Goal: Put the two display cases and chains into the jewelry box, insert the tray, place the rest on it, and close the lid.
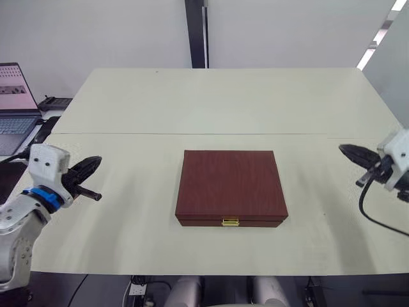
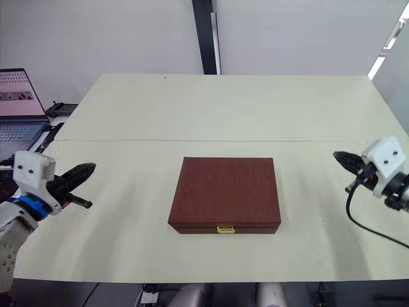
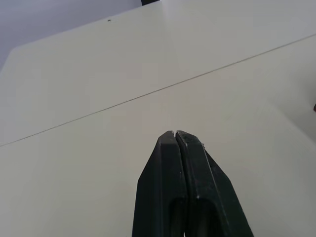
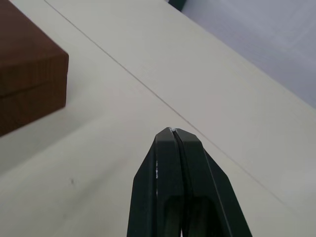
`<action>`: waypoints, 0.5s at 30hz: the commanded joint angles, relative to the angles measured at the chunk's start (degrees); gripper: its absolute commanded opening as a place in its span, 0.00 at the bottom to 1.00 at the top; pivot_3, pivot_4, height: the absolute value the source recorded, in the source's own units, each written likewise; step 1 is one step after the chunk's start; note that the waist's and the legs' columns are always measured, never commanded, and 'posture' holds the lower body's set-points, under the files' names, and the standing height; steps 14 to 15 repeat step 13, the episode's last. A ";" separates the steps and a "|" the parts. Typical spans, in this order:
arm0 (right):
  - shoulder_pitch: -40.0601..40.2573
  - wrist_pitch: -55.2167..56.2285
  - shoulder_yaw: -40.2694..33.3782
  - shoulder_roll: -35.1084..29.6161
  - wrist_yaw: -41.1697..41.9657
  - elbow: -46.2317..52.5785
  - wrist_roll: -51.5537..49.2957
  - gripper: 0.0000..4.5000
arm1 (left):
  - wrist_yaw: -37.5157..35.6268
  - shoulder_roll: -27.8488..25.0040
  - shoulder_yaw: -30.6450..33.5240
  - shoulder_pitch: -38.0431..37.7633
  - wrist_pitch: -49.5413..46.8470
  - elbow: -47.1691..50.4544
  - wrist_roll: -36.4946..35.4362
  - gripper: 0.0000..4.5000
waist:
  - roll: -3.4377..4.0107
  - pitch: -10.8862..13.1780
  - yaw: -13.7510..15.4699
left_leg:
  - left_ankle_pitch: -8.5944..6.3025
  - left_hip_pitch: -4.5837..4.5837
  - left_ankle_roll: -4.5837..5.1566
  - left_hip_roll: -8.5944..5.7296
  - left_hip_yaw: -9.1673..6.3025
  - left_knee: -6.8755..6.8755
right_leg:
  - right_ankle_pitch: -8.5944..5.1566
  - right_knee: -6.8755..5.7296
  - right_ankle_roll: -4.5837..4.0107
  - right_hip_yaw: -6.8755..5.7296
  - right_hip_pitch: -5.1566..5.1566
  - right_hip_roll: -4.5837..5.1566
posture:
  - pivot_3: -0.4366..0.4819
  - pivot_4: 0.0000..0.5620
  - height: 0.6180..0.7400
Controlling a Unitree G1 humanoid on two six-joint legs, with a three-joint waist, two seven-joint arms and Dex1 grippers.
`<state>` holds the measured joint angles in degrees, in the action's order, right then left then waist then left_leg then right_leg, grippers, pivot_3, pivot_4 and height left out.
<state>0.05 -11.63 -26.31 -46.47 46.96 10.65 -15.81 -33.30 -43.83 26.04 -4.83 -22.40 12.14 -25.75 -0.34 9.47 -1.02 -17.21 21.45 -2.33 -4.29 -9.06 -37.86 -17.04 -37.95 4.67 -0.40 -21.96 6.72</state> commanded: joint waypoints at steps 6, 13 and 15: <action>4.13 4.25 -4.03 2.43 -6.91 -1.77 2.83 0.00 | -0.80 2.01 -1.81 -3.04 9.11 -6.72 7.93 0.00 | -0.01 -0.01 -0.44 | 0.00 -0.01 0.00 0.01 -0.06 0.00 | 0.00 -0.01 0.00 -0.04 0.02 -0.03 | 0.48 0.27 1.00; 6.53 5.16 -2.41 2.36 -6.47 -1.49 3.47 0.00 | -1.65 3.23 -1.35 -2.70 9.34 -7.78 7.86 0.00 | -0.01 -0.01 -0.47 | 0.00 -0.03 0.00 0.00 -0.06 -0.01 | 0.00 -0.01 0.00 -0.04 0.07 0.01 | 0.48 0.27 1.00; 6.53 5.16 -2.41 2.36 -6.47 -1.49 3.47 0.00 | -1.65 3.23 -1.35 -2.70 9.34 -7.78 7.86 0.00 | -0.01 -0.01 -0.47 | 0.00 -0.03 0.00 0.00 -0.06 -0.01 | 0.00 -0.01 0.00 -0.04 0.07 0.01 | 0.48 0.27 1.00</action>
